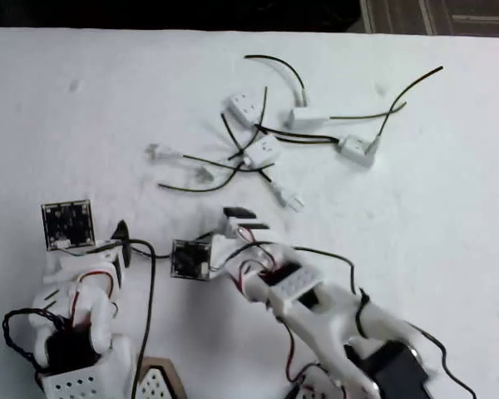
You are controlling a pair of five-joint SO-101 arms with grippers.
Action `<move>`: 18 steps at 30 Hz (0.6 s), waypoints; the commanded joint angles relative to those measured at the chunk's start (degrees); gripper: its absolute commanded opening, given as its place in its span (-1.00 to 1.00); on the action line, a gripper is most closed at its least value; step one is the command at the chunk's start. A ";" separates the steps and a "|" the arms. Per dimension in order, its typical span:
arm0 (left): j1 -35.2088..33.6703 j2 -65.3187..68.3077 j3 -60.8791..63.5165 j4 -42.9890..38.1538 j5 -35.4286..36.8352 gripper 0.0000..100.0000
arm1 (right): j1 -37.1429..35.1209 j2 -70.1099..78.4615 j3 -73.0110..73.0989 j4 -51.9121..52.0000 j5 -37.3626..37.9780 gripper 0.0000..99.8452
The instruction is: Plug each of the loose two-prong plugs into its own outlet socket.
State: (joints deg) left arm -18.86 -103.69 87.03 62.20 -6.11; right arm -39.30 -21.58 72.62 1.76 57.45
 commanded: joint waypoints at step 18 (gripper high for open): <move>-0.57 -0.40 -0.62 -1.23 -0.62 -0.56 | -0.22 -19.65 -14.51 26.24 -22.95 -0.95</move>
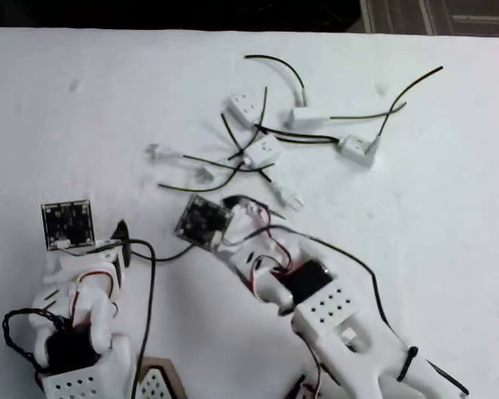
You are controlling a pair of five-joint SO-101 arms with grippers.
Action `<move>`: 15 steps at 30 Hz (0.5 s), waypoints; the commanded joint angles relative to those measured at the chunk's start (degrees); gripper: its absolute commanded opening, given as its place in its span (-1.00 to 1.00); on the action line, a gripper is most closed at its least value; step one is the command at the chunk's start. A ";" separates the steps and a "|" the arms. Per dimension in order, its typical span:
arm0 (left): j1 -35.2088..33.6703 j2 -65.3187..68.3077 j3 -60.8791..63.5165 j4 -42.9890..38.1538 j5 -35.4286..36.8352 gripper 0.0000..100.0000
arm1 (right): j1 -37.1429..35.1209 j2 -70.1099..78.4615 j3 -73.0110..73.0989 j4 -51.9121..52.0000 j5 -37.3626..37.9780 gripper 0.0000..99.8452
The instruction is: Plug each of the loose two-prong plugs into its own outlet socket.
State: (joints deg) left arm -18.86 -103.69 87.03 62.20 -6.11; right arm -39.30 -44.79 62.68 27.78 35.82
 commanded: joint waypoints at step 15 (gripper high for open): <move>-0.57 -0.40 -0.44 -1.14 -0.62 -0.56 | 2.86 39.43 -25.85 0.75 -12.22 -0.96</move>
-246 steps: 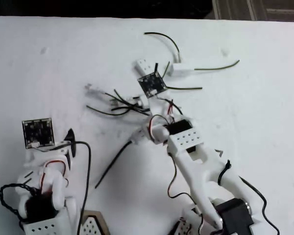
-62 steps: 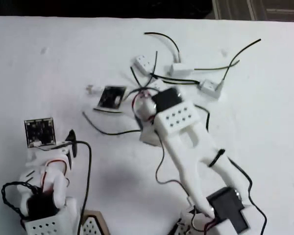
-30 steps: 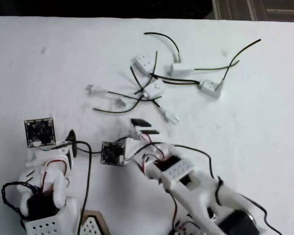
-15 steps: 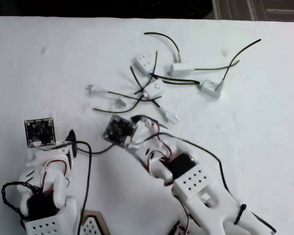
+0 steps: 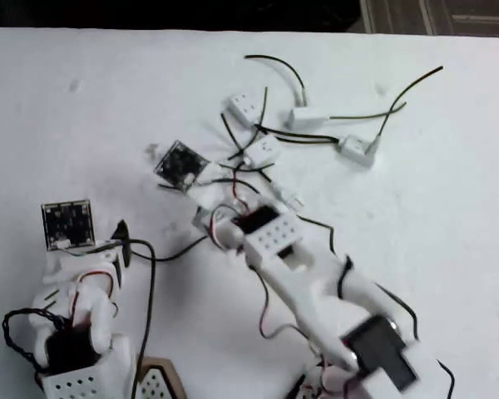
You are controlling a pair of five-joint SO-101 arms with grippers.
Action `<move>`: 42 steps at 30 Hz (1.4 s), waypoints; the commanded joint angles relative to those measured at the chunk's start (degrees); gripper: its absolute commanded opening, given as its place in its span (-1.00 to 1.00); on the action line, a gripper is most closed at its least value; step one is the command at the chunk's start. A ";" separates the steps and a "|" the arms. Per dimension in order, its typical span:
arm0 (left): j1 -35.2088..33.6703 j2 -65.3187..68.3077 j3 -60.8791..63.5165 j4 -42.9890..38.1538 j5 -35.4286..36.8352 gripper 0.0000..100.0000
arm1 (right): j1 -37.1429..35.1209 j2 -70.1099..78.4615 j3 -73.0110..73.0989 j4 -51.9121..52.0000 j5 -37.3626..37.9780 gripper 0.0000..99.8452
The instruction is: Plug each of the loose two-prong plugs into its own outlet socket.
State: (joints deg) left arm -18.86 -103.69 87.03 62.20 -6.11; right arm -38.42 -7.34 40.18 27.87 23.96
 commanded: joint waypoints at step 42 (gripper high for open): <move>-0.31 -0.40 -0.44 -1.23 -0.62 -0.56 | 14.37 -19.82 12.57 32.31 -0.44 -0.96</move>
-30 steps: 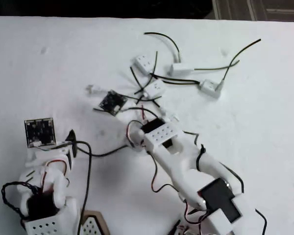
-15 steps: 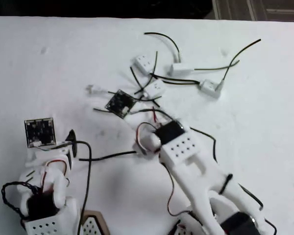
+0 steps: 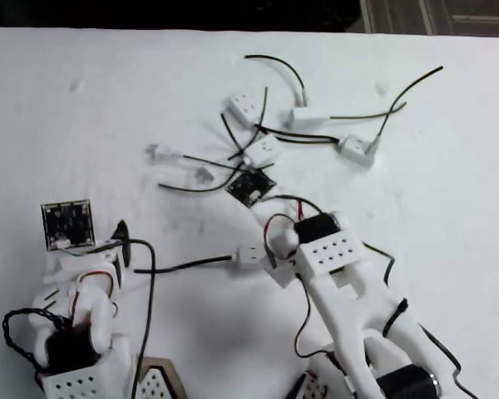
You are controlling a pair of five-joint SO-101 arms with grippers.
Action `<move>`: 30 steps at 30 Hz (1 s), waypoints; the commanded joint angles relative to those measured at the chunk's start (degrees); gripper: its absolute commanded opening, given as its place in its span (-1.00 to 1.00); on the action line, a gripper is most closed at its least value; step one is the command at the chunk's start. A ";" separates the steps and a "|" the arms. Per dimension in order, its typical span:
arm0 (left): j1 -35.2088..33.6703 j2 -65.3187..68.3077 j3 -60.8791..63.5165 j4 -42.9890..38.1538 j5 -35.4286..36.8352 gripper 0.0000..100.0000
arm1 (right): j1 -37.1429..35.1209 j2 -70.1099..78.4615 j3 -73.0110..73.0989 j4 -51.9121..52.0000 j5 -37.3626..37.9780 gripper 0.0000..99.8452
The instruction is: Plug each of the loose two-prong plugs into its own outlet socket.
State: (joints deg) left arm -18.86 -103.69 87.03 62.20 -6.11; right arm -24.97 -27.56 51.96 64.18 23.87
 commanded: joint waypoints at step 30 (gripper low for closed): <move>-0.48 -0.40 -0.35 -1.05 -0.62 -0.56 | 1.01 10.77 0.53 -35.03 0.09 -0.96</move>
State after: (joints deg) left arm -18.86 -103.69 87.03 62.20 -6.11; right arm -24.18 -16.57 55.03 31.30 23.87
